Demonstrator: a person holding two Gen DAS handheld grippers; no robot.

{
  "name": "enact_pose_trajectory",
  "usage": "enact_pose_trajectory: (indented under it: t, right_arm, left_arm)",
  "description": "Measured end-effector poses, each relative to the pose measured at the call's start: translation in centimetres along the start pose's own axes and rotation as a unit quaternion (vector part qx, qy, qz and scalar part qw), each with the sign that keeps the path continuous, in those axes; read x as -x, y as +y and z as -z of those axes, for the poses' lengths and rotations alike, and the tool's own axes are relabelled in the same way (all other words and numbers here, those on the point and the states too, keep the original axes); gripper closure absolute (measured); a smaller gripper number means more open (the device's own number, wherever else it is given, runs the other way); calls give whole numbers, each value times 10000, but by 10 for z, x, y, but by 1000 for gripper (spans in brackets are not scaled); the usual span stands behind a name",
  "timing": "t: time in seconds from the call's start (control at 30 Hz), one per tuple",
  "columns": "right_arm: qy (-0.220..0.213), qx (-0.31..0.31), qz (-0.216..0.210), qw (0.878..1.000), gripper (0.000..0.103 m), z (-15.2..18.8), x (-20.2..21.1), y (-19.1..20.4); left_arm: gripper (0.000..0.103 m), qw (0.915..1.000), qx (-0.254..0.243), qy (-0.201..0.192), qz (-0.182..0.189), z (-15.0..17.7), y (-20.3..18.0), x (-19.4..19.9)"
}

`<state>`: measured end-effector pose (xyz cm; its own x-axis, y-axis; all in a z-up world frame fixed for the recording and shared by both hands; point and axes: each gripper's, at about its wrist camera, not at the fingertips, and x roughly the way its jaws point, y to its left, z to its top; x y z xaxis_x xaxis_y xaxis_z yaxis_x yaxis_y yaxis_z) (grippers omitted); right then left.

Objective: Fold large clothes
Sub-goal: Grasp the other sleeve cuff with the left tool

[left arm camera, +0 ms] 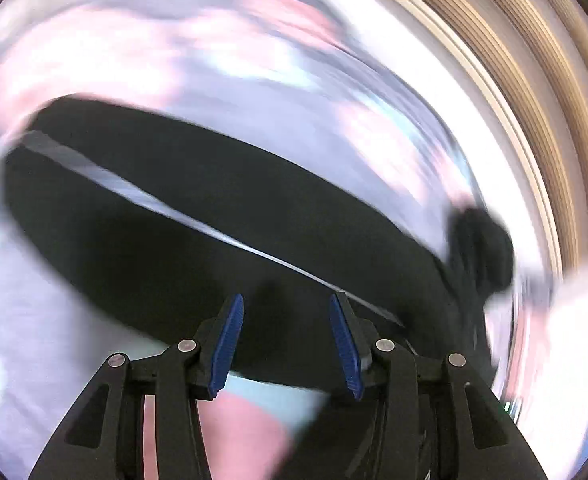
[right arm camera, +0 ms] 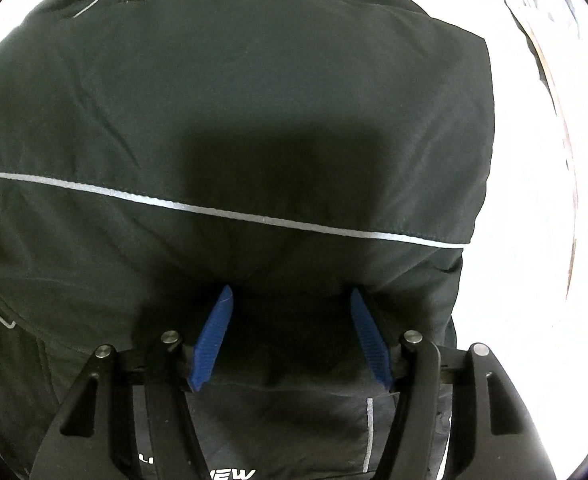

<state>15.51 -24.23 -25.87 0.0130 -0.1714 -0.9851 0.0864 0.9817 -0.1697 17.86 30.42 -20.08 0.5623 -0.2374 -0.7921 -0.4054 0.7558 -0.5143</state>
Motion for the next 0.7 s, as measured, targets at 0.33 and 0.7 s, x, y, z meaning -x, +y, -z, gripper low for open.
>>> enact_pose_trajectory:
  t: [0.33,0.7]
  right_arm:
    - [106,63,204,9997,35,-22,-12,30]
    - [136,105,307,9994,31,-28,-10,51]
  left_arm:
    - [43,9640,2265,-1154,-785,-51,170,29]
    - [45,9725,2022,-773,-861,-73,181,-14]
